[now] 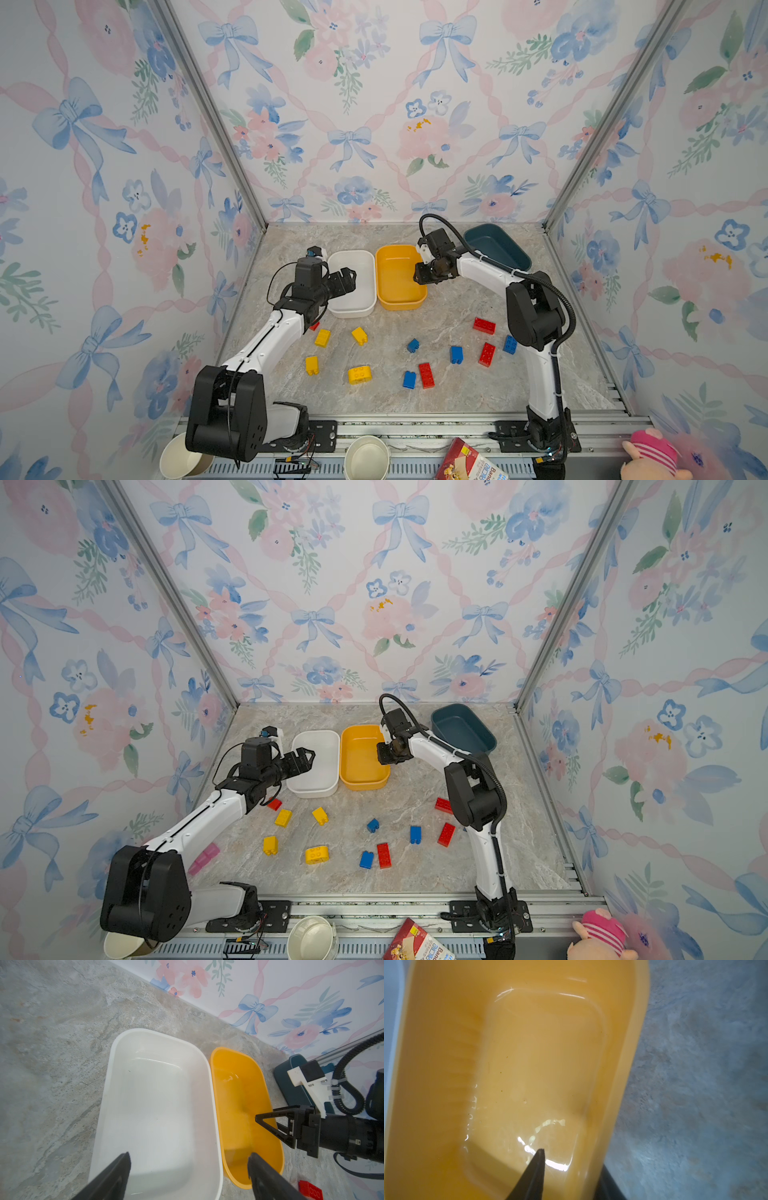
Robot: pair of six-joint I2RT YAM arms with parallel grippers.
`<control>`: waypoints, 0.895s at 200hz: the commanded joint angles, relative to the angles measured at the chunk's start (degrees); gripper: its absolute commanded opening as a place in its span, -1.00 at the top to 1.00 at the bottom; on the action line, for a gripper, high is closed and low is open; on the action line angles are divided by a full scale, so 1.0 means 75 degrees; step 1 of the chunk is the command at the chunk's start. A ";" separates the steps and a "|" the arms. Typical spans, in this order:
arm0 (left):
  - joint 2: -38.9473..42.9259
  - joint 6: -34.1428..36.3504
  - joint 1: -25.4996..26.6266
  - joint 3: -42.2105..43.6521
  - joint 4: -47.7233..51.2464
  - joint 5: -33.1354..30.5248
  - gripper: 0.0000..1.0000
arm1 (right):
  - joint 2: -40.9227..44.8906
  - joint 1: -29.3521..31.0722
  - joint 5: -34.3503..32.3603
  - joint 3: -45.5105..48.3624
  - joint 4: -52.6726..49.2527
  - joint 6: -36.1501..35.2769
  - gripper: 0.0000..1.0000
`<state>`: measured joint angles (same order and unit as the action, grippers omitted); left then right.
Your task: Sort the legos into containers by color
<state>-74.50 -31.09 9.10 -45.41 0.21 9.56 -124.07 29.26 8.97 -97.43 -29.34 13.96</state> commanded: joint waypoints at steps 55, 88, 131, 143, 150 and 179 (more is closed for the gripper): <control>0.0069 0.0199 -0.0083 0.0063 -0.0119 0.0178 -0.80 | 0.0826 0.0191 -0.0564 0.0498 -0.0240 0.0047 0.08; 0.0101 0.0212 -0.0112 0.0088 -0.0121 0.0190 -0.81 | 0.1441 -0.0094 -0.0721 0.0760 -0.0265 0.0005 -0.13; 0.0068 0.0232 -0.0115 0.0042 -0.0162 0.0190 -0.86 | 0.1935 -0.1237 -0.0728 0.1008 -0.0386 -0.0227 -0.32; 0.0069 0.0231 -0.0124 0.0026 -0.0182 0.0201 -0.87 | 0.1909 -0.1610 -0.0756 0.0968 -0.0431 -0.0337 -0.41; 0.0066 0.0222 -0.0119 0.0028 -0.0206 0.0208 -0.87 | 0.1858 -0.1829 -0.0774 0.0898 -0.0455 -0.0380 -0.47; 0.0033 0.0226 -0.0130 0.0040 -0.0222 0.0216 -0.88 | 0.1479 -0.2535 -0.0824 0.0580 -0.0500 -0.0565 -0.59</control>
<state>-74.50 -30.46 8.58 -45.41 -0.36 10.39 -110.63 13.04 3.75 -91.13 -30.39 11.57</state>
